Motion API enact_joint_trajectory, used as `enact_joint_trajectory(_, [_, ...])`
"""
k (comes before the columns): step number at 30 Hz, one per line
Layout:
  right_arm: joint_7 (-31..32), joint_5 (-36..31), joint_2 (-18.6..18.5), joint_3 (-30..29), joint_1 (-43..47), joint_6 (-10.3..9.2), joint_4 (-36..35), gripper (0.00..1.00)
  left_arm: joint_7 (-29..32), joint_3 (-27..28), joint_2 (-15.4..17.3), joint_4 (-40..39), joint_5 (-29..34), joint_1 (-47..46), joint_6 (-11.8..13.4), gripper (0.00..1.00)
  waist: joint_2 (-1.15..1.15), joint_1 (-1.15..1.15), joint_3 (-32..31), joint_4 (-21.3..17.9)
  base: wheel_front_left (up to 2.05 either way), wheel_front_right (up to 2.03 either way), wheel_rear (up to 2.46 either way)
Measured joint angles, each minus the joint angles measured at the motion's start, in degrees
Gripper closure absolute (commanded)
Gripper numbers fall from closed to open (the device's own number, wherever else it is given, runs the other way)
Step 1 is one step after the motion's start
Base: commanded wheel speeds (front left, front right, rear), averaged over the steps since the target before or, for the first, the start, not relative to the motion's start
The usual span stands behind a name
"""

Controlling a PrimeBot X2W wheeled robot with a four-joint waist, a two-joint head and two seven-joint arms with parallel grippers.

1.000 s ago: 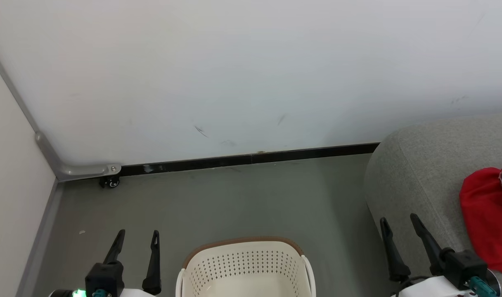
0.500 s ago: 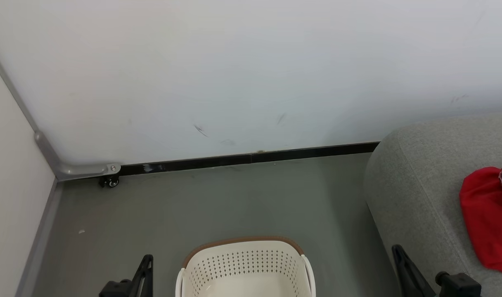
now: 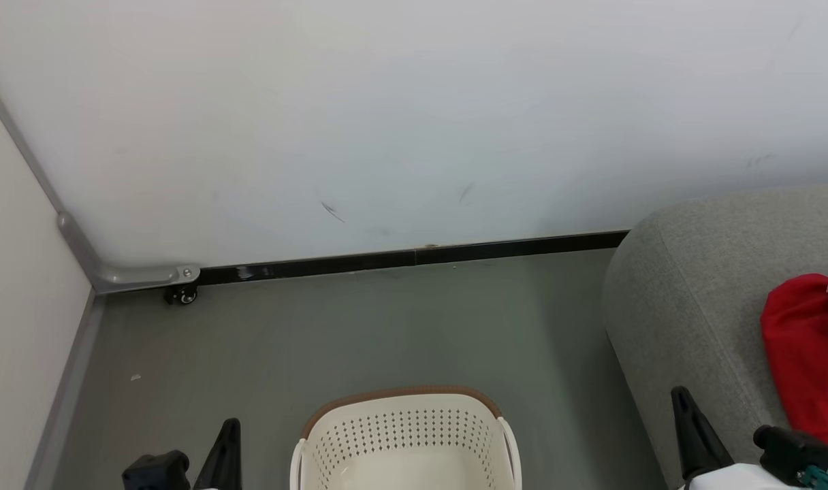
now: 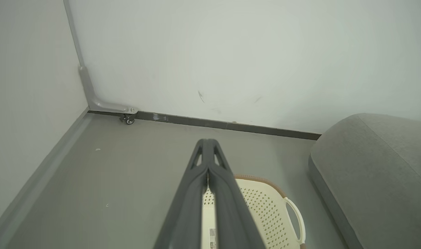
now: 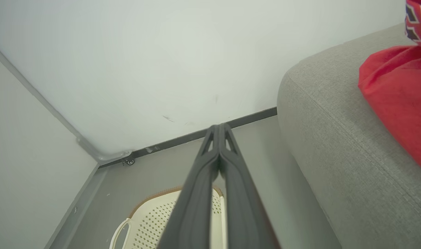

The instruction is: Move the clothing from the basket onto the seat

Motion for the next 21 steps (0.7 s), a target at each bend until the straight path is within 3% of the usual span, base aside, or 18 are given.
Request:
enact_joint_trajectory(6, [1.8, 4.9, 0.0, -0.9, -0.2, 0.00, -0.1, 1.00, 1.2, 1.6, -0.6, -0.5, -4.3, 0.0, -1.5, 1.00, 0.00, 0.13, 0.4, 0.0, 0.00, 0.00, 0.00])
enact_joint_trajectory(21, [5.3, 17.6, 0.0, -2.0, -1.5, 0.00, -1.4, 1.00, 4.3, 5.7, -2.3, -1.5, -15.2, -0.1, -5.1, 1.00, 0.00, 0.86, 0.8, 0.2, 0.00, 0.00, 0.00])
